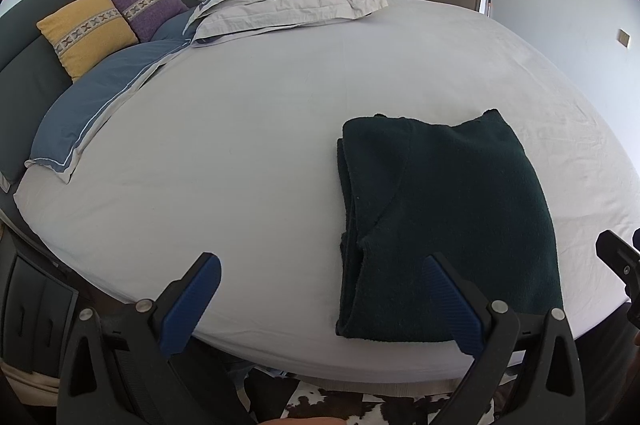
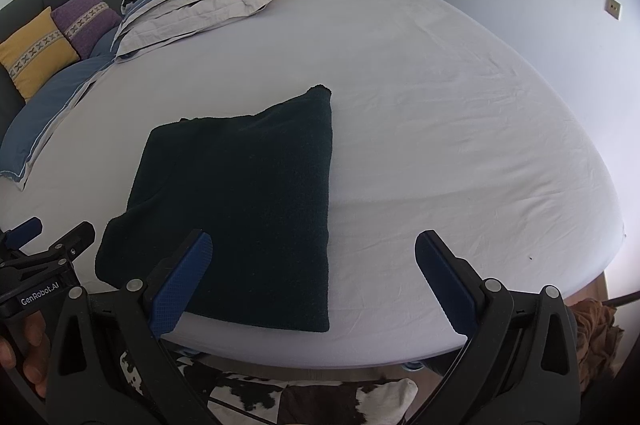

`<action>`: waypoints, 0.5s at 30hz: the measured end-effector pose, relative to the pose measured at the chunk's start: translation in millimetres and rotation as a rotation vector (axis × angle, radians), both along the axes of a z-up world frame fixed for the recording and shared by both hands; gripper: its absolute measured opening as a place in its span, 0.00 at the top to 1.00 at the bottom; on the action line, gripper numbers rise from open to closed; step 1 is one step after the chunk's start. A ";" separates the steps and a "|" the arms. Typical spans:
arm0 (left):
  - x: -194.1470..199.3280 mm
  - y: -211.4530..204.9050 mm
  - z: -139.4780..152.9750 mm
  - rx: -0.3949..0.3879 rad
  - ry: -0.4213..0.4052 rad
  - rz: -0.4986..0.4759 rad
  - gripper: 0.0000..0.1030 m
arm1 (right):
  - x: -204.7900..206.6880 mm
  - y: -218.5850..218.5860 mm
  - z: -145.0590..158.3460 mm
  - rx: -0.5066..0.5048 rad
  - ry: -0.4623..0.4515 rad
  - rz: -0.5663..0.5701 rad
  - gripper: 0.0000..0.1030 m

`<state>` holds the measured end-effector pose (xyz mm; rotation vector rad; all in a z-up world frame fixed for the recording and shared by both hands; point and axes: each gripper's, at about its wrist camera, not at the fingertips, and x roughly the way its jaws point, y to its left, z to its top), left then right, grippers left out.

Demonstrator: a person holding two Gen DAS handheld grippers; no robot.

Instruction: Fold small clothes

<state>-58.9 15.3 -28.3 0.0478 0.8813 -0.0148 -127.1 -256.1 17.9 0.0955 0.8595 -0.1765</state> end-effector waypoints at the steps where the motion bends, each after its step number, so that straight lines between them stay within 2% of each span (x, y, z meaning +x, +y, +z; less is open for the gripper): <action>1: -0.1 0.0 0.1 -0.001 0.000 0.000 0.00 | 0.1 0.0 0.0 0.000 0.000 0.000 0.00; 15: 1.2 -1.7 -0.3 0.003 0.003 -0.011 0.00 | 0.0 0.9 -0.3 -0.001 0.001 0.000 0.00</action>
